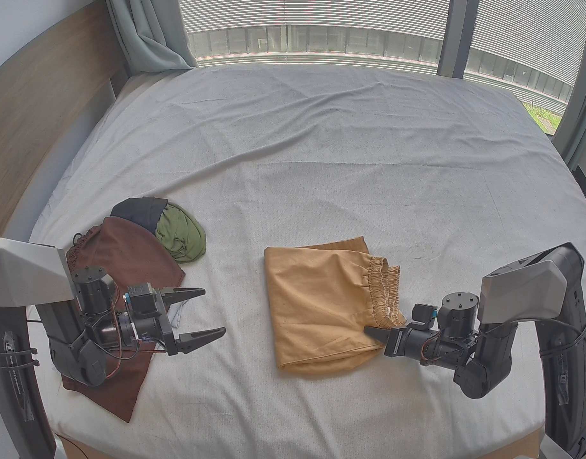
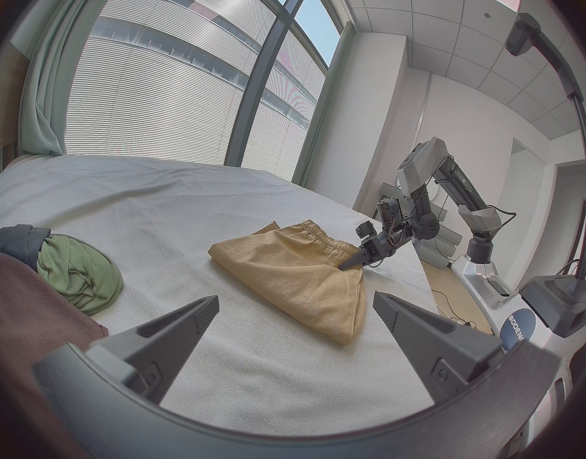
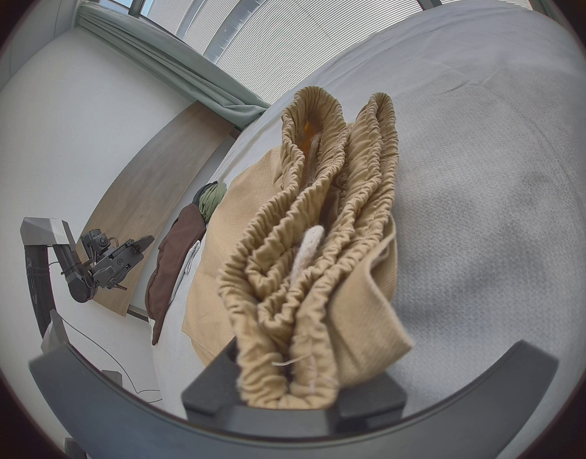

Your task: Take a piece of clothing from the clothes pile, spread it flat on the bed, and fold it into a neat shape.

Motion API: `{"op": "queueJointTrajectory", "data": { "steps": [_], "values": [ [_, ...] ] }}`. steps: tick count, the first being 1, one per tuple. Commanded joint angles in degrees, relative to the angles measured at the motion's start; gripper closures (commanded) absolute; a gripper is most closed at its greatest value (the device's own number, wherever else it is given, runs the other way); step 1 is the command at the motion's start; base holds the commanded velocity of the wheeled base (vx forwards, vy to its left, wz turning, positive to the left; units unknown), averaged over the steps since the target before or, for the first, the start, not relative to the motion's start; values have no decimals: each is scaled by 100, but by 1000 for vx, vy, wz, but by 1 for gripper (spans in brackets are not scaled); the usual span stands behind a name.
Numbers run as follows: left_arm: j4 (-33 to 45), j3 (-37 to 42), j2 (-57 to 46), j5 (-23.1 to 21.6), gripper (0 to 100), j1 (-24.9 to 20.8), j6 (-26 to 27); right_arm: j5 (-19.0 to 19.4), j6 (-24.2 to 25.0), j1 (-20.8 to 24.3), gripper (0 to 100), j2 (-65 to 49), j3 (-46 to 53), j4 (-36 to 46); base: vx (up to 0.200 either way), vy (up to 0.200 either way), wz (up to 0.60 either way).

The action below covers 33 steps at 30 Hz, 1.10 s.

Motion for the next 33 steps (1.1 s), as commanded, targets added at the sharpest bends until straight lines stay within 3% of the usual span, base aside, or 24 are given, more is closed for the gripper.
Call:
{"op": "queueJointTrajectory", "data": {
  "steps": [1,16,33],
  "values": [
    [-7,6,0,0,0,0,1,8,-1,20,100,-29,26,-1,0,0,0],
    [-7,6,-27,0,0,-18,-8,8,7,310,100,-1145,324,8,0,0,0],
    [2,15,-53,0,0,-44,1,8,-1,477,100,-1277,272,16,0,0,0]
  ]
}}
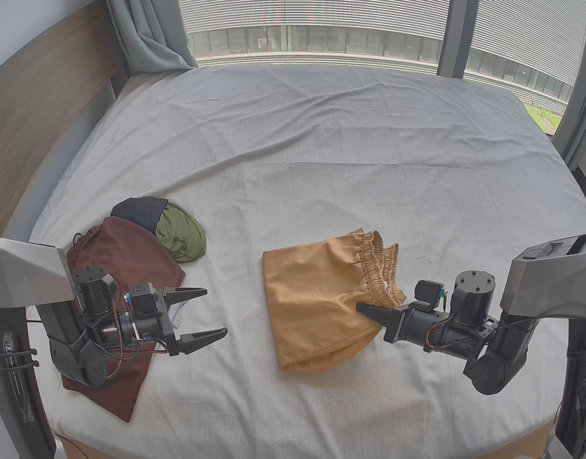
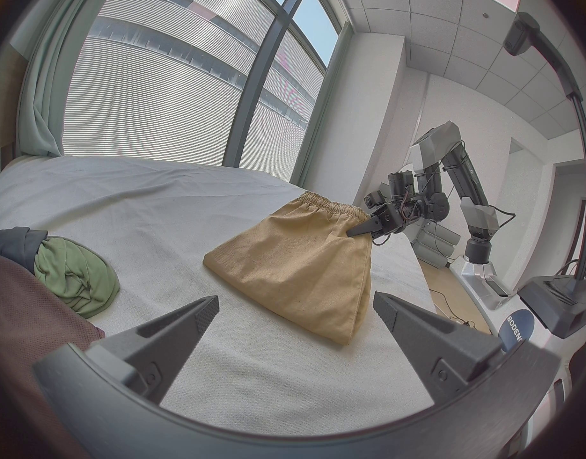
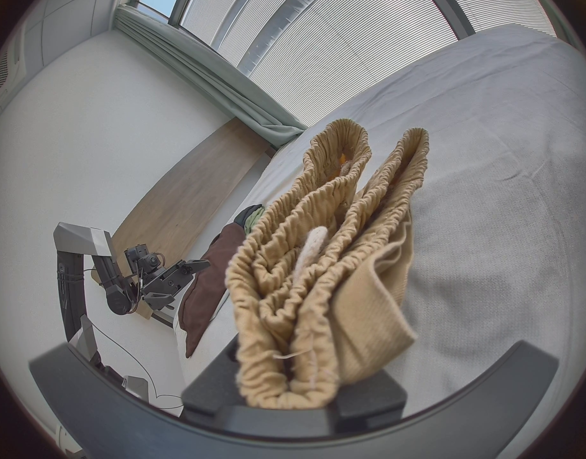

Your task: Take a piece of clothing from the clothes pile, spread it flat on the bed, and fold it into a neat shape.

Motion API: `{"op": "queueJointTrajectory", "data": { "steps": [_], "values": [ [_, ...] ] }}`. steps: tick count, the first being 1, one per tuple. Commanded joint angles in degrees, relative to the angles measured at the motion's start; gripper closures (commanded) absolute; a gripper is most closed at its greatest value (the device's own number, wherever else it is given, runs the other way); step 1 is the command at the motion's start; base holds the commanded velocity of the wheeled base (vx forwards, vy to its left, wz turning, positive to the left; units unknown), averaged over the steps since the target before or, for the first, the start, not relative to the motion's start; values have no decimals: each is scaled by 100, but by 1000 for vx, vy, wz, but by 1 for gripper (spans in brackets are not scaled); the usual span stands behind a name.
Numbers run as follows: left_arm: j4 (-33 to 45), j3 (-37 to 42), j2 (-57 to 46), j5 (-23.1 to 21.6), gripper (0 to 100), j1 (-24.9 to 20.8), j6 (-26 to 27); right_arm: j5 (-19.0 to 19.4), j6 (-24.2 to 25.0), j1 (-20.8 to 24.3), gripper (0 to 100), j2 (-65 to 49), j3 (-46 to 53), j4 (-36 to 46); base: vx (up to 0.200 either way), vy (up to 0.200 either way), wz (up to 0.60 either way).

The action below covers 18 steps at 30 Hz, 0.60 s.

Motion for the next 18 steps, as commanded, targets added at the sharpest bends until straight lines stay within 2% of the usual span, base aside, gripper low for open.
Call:
{"op": "queueJointTrajectory", "data": {
  "steps": [1,18],
  "values": [
    [-10,0,-35,0,0,28,8,1,1,70,100,-34,-32,0,0,0,0],
    [8,9,-106,9,0,90,8,-8,10,79,100,-140,-498,9,0,0,0]
  ]
}}
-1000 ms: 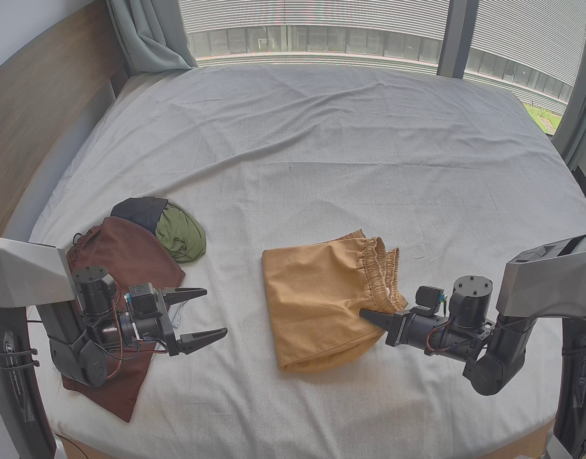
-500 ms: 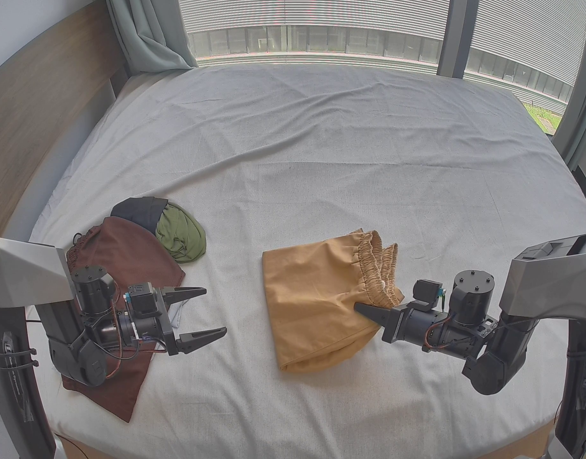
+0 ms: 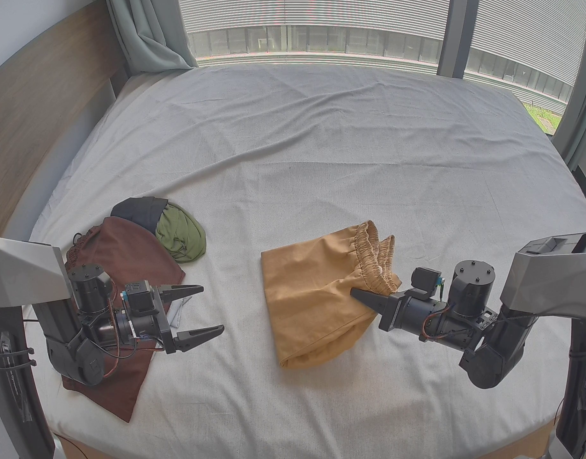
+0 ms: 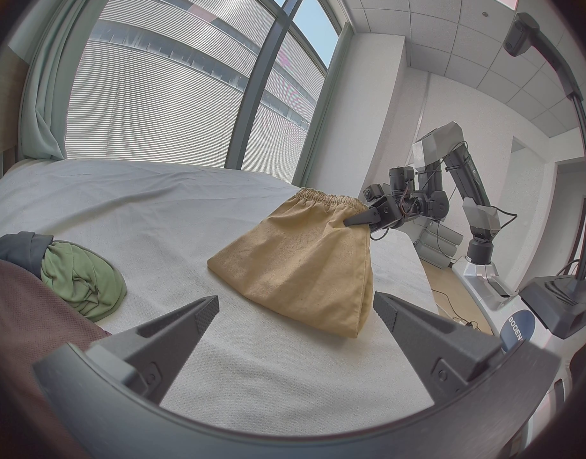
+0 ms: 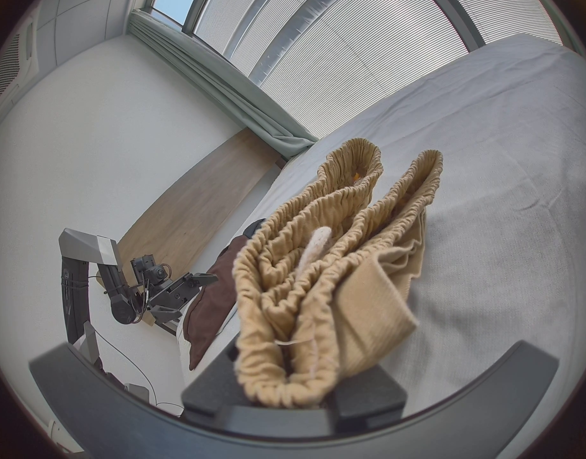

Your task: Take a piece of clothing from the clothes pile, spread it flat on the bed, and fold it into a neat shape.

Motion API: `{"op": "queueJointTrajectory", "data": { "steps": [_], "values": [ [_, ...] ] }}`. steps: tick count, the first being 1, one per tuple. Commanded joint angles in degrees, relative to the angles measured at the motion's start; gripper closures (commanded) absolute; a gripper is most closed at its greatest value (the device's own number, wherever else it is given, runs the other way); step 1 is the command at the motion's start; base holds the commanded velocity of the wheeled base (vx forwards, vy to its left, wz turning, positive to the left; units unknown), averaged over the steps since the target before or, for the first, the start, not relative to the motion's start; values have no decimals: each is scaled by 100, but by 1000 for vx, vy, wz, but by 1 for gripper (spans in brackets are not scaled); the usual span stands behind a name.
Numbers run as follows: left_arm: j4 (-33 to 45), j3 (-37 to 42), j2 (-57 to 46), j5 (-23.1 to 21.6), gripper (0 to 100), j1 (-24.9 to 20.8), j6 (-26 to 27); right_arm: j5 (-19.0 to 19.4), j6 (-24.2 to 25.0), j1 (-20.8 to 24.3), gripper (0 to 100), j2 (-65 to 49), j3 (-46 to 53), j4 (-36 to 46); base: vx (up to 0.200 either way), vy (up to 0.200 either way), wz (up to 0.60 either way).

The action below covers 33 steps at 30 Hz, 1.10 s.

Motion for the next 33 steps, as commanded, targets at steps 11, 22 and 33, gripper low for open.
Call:
{"op": "queueJointTrajectory", "data": {
  "steps": [11,22,33],
  "values": [
    [1,5,-38,3,0,14,11,17,436,119,100,-611,-546,15,0,0,0],
    [1,49,-117,12,0,-3,11,140,515,66,100,-585,-1205,23,0,0,0],
    [1,75,-117,12,0,-30,11,149,664,-39,100,-260,-2119,59,0,0,0]
  ]
}}
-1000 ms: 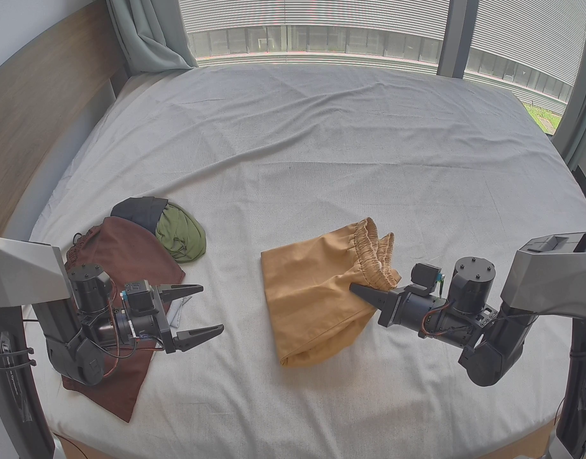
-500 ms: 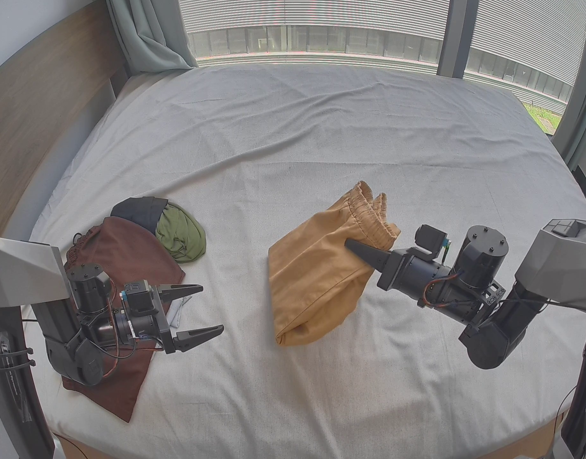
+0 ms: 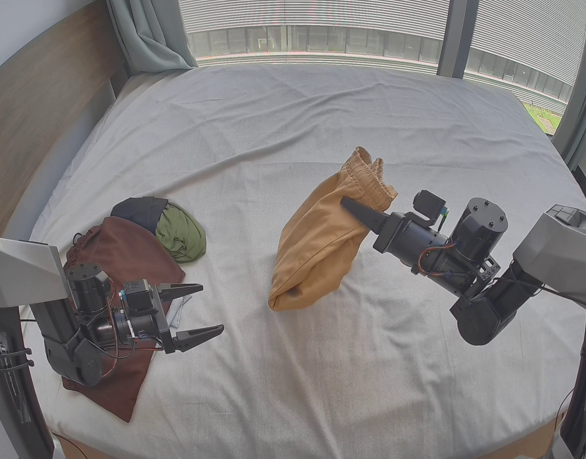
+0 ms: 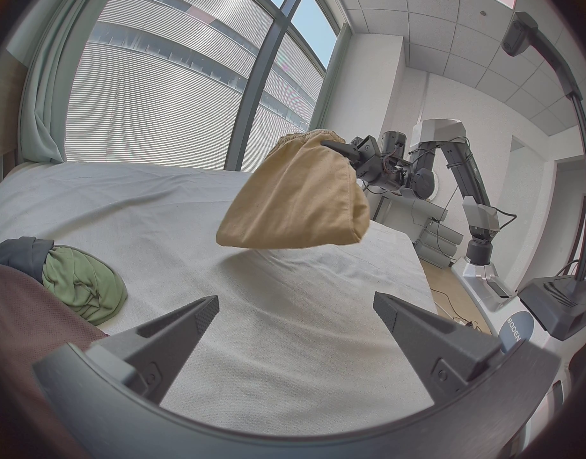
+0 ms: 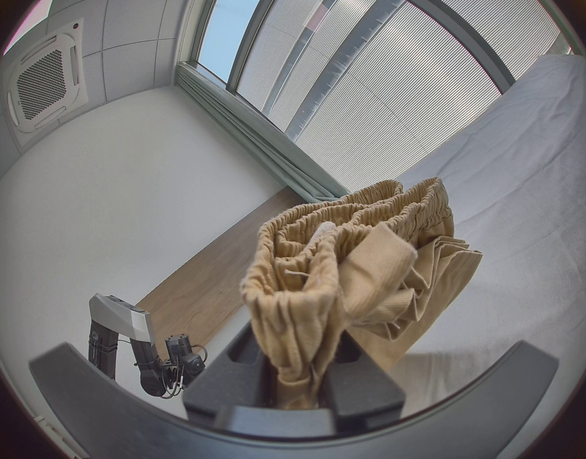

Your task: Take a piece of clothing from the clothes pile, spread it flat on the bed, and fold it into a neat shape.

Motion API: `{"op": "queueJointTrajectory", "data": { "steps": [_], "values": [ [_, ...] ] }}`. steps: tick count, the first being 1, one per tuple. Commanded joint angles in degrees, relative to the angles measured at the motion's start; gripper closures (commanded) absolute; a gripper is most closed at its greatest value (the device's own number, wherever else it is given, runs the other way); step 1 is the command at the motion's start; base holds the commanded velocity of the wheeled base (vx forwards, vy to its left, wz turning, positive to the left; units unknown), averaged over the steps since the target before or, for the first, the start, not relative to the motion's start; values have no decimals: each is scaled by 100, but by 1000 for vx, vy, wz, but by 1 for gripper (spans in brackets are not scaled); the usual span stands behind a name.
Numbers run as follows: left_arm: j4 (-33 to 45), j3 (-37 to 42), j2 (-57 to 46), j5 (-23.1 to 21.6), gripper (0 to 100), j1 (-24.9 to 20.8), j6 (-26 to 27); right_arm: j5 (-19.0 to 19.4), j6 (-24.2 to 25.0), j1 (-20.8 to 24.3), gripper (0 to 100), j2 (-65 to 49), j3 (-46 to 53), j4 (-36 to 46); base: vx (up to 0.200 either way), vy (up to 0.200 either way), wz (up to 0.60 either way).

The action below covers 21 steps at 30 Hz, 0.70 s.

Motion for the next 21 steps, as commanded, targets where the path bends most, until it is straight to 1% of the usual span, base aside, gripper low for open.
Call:
{"op": "queueJointTrajectory", "data": {
  "steps": [1,7,11,12,17,21],
  "values": [
    [-1,9,-4,-2,0,-18,0,1,14,-78,100,215,-338,1,0,0,0],
    [-1,18,-4,-2,0,-18,0,10,76,-149,100,479,-892,1,0,0,0],
    [-1,18,5,-11,0,-18,0,36,234,-184,100,611,-1190,19,0,0,0],
    [-1,9,5,-2,0,-18,0,45,313,-202,100,699,-1393,98,0,0,0],
    [8,9,14,-11,0,-18,9,221,348,-298,100,997,-1885,239,0,0,0],
    [8,9,31,-11,0,-18,9,230,445,-333,100,1173,-2386,511,0,0,0]
  ]
}}
